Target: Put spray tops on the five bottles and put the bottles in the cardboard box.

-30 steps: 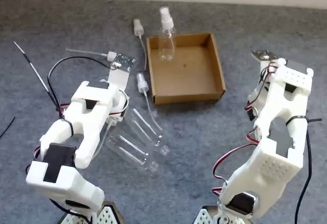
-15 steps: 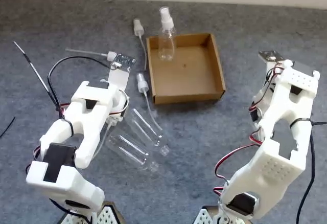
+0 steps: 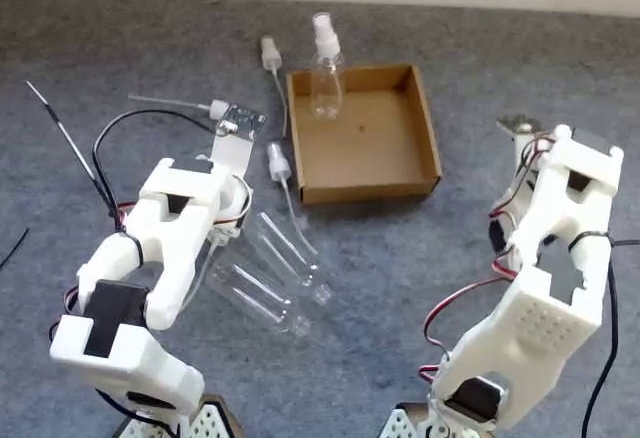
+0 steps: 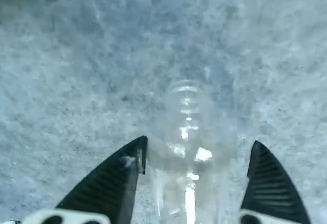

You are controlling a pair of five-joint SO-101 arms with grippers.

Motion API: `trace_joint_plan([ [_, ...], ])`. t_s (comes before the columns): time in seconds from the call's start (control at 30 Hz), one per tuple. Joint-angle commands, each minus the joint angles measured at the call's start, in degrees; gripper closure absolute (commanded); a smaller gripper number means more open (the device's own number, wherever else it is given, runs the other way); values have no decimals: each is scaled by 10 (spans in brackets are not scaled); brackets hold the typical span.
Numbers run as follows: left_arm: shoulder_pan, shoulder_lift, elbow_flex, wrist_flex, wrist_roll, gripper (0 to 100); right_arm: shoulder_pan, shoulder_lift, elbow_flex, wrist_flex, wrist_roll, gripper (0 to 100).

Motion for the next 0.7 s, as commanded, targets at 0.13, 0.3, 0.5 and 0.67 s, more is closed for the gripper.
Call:
trace_joint_plan([
  [0.13,4,3,-11,-7,6,976,7,-10,5,-4,7,806],
  [0.3,-6,0,-39,-4,6,979,5,-23,-30,12,-2,990],
  [0.5,-23,-64,-152,106,6,979,-22,-126,-156,65,-91,995],
  [0.67,-23,-166,-271,193,6,979,-114,-253,-174,62,-188,995],
])
